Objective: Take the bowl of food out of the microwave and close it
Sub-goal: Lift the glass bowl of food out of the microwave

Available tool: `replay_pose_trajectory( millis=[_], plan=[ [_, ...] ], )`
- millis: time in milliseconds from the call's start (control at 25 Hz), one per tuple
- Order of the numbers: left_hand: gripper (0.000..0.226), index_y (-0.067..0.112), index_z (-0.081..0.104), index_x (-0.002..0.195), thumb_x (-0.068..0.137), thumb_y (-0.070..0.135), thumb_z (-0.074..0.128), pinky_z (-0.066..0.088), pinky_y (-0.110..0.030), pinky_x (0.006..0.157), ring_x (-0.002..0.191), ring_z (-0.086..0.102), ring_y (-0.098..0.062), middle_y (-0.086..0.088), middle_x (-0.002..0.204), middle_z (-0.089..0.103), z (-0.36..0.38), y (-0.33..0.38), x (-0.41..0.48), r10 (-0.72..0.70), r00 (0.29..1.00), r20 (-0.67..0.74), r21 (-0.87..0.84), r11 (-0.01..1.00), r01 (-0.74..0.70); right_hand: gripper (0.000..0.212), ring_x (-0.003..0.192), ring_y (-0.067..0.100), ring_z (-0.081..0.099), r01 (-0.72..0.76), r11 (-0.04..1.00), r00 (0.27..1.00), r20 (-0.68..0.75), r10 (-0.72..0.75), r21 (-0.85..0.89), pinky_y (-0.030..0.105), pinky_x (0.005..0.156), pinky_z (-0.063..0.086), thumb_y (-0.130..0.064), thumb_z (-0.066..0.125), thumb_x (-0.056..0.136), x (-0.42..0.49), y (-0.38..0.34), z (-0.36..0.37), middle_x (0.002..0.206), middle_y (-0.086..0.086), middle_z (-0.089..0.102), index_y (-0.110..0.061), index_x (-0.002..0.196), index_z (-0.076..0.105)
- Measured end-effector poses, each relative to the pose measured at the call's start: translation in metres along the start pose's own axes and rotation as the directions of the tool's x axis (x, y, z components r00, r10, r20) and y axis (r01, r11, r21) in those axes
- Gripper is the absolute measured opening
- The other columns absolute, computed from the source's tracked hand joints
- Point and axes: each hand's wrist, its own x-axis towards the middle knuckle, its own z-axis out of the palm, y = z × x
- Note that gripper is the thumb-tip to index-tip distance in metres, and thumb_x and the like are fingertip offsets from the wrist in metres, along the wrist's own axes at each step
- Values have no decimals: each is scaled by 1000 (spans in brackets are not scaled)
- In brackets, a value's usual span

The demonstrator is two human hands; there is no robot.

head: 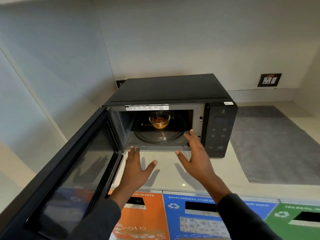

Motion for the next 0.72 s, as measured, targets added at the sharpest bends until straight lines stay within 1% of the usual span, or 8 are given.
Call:
replay_pose_trajectory(
  millis=[120,200,320,400,480,600,640,720],
  plan=[
    [92,23,15,166,94,61,59,22,-41,126,159,16,-22,0,174,12,24,2,18,-53,999,0,-208,977,52,78,151,20,31,-160,957,987,45,154,244,30,112,32,-47,63,94,-1,9,31,167,-4,26,-29,158,23],
    [86,24,16,165,97,59,55,27,-40,122,157,24,-25,-1,172,18,34,7,35,-76,997,-10,-328,942,69,79,150,22,32,-254,886,967,83,241,388,31,112,33,-50,61,94,7,15,45,166,-3,28,-30,159,22],
    [79,26,21,165,100,60,49,30,-39,118,153,33,-25,-1,169,29,51,13,66,-127,992,-25,-516,851,96,74,150,22,31,-316,739,946,136,295,594,34,112,30,-54,54,95,30,27,61,166,-4,27,-33,159,20],
    [73,27,25,164,101,61,43,26,-40,121,153,31,-22,0,168,31,56,16,92,-157,986,-51,-644,760,88,71,150,22,31,-370,612,920,186,344,699,38,114,28,-57,48,97,51,32,69,165,-5,28,-34,158,22],
    [71,28,29,162,101,64,39,23,-42,124,155,28,-20,2,168,32,60,17,119,-181,982,-48,-781,620,76,73,150,23,31,-402,488,896,223,385,775,41,118,26,-64,47,94,74,39,79,165,-5,29,-35,158,25],
    [78,22,27,163,100,67,36,20,-41,126,156,27,-20,-1,168,31,66,19,151,-217,976,10,-899,426,104,76,152,24,27,-411,278,879,297,373,868,41,123,20,-62,46,95,100,41,90,166,1,29,-25,159,26],
    [80,19,27,163,100,68,36,19,-40,127,155,28,-21,-3,168,31,68,17,161,-233,972,19,-920,377,109,76,153,25,26,-402,236,882,304,360,885,40,125,19,-59,46,97,108,41,94,166,4,29,-21,159,25],
    [85,17,27,163,98,71,38,20,-39,127,155,29,-21,-6,168,31,74,14,179,-250,967,38,-944,309,117,77,153,25,25,-385,204,887,300,352,900,38,125,19,-57,46,97,124,41,100,166,8,28,-15,158,25]
  ],
)
